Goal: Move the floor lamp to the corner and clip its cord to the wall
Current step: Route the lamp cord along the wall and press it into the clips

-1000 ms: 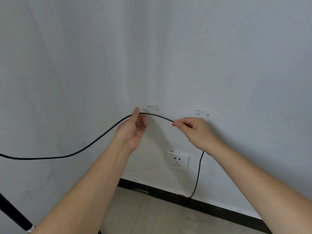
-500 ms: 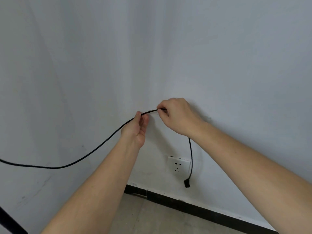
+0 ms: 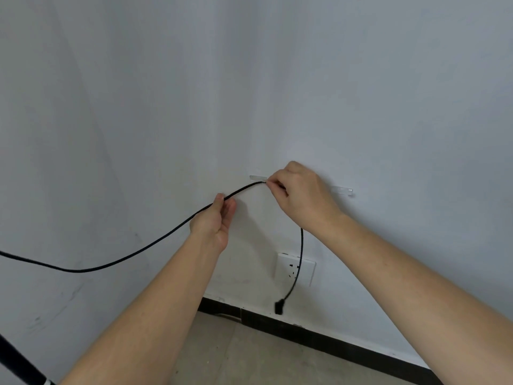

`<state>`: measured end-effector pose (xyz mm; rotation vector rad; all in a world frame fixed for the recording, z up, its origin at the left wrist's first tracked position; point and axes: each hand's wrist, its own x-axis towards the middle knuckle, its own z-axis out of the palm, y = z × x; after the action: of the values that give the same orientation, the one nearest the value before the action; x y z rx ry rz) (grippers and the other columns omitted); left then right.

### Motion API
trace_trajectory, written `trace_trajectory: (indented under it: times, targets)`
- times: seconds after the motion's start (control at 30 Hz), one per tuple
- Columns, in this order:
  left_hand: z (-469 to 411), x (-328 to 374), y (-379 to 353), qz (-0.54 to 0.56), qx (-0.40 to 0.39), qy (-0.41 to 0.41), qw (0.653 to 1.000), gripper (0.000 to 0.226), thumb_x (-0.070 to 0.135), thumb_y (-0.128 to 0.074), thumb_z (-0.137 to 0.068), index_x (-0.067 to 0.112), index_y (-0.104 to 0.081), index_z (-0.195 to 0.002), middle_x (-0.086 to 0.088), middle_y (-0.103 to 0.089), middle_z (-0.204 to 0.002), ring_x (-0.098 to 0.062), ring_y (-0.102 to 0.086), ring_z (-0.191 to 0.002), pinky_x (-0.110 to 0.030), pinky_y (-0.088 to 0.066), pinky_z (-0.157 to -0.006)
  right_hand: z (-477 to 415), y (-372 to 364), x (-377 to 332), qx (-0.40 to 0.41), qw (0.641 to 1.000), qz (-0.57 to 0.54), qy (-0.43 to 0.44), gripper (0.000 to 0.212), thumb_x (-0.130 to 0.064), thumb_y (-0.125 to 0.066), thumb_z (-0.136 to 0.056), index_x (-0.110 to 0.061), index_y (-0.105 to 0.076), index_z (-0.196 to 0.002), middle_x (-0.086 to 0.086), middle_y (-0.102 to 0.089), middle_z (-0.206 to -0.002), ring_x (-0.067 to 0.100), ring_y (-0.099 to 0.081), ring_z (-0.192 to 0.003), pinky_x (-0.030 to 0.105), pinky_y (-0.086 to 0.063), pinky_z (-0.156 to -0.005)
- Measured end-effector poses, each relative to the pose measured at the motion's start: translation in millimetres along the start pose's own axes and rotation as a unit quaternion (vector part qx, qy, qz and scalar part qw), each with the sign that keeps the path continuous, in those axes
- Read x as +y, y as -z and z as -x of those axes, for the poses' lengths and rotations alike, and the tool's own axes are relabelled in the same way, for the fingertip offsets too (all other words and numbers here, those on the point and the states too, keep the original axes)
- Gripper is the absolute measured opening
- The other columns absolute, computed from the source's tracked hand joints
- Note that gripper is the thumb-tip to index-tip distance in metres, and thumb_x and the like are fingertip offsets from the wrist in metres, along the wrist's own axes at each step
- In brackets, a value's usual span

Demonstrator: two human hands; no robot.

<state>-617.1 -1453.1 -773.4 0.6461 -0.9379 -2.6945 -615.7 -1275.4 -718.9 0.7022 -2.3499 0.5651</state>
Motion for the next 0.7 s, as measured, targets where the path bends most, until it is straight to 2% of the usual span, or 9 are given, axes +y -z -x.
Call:
trace_trajectory:
  times: [0.1,0.2,0.27,0.33,0.4,0.47,0.57,0.63,0.7]
  targets:
    - [0.2,-4.6,0.9,-0.013,-0.006,0.001,1.0,0.014,0.005,-0.064,-0.095,-0.001,-0.064,-0.082,-0.009,-0.065,-0.076,-0.009,-0.067,-0.047,-0.02,-0.057,-0.05,13.0,-6.5,3.5,0.016,0.999,-0.032,-0.019,0.015,-0.015,-0.063,-0.094,-0.007,-0.075,-0.096,0.011,-0.062,-0.084,0.026,-0.061,-0.078,0.031,-0.045,-0.068]
    - [2.1,-9.3,-1.5,-0.012,-0.005,0.001,1.0,0.015,0.005,-0.063,-0.095,-0.001,-0.063,-0.082,-0.01,-0.064,-0.077,-0.009,-0.067,-0.048,-0.02,-0.057,-0.05,32.0,-13.6,6.6,0.016,0.992,-0.104,-0.065,0.022,-0.014,-0.062,-0.093,-0.018,-0.074,-0.111,0.009,-0.061,-0.075,0.02,-0.059,-0.07,0.027,-0.044,-0.066]
    - [3.2,-10.1,-3.1,-0.008,-0.001,-0.012,1.0,0.014,0.003,-0.063,-0.095,-0.002,-0.062,-0.082,-0.011,-0.064,-0.076,-0.01,-0.068,-0.047,-0.02,-0.057,-0.051,49.0,-15.8,14.4,-0.033,0.96,-0.234,-0.151,0.025,-0.016,-0.06,-0.096,-0.022,-0.072,-0.117,0.003,-0.063,-0.072,0.011,-0.06,-0.062,0.025,-0.047,-0.063]
    - [3.2,-9.3,-3.1,-0.006,0.005,-0.026,1.0,0.013,0.002,-0.063,-0.094,-0.002,-0.062,-0.082,-0.011,-0.064,-0.076,-0.01,-0.068,-0.047,-0.021,-0.057,-0.051,68.1,-16.1,29.0,-0.064,0.902,-0.348,-0.246,0.016,-0.02,-0.06,-0.097,-0.021,-0.073,-0.106,-0.005,-0.062,-0.068,0.005,-0.057,-0.053,0.022,-0.049,-0.06]
    - [3.5,-9.7,-1.9,-0.006,0.007,-0.032,0.999,0.013,0.003,-0.063,-0.095,-0.002,-0.062,-0.083,-0.011,-0.064,-0.077,-0.009,-0.068,-0.046,-0.02,-0.058,-0.051,88.7,-12.4,44.4,-0.082,0.885,-0.353,-0.291,0.016,-0.024,-0.059,-0.098,-0.019,-0.074,-0.099,-0.004,-0.058,-0.066,0.007,-0.053,-0.051,0.019,-0.048,-0.056]
    - [4.4,-13.2,-1.1,-0.006,0.012,-0.03,0.999,0.014,0.004,-0.062,-0.095,-0.001,-0.061,-0.082,-0.011,-0.063,-0.076,-0.008,-0.067,-0.045,-0.02,-0.057,-0.051,108.6,-6.0,56.6,-0.085,0.879,-0.343,-0.321,0.021,-0.025,-0.057,-0.099,-0.015,-0.074,-0.102,-0.003,-0.055,-0.065,0.007,-0.05,-0.049,0.017,-0.046,-0.054]
    - [10.3,-24.7,-4.1,-0.01,0.012,-0.009,1.0,0.019,0.012,-0.06,-0.098,0.002,-0.059,-0.082,-0.008,-0.06,-0.073,-0.009,-0.064,-0.045,-0.019,-0.056,-0.049,124.1,7.9,66.1,-0.04,0.872,-0.322,-0.366,0.02,-0.034,-0.062,-0.095,-0.022,-0.077,-0.092,-0.008,-0.05,-0.059,0.003,-0.044,-0.046,0.014,-0.039,-0.052]
    - [20.1,-34.8,-8.9,-0.056,-0.04,0.018,0.997,0.027,0.028,-0.06,-0.099,0.006,-0.058,-0.083,-0.005,-0.06,-0.068,-0.01,-0.06,-0.048,-0.019,-0.053,-0.049,122.6,16.5,67.1,-0.012,0.87,-0.318,-0.375,0.022,-0.036,-0.067,-0.091,-0.018,-0.078,-0.083,-0.005,-0.044,-0.057,0.006,-0.037,-0.047,0.015,-0.032,-0.047]
    - [32.7,-47.5,-15.6,-0.156,-0.13,0.036,0.978,0.04,0.045,-0.062,-0.093,0.006,-0.062,-0.092,-0.004,-0.065,-0.071,-0.011,-0.061,-0.055,-0.021,-0.053,-0.054,116.7,23.2,65.2,-0.015,0.873,-0.316,-0.372,0.025,-0.035,-0.07,-0.089,-0.014,-0.077,-0.077,-0.004,-0.039,-0.054,0.007,-0.033,-0.044,0.015,-0.028,-0.042]
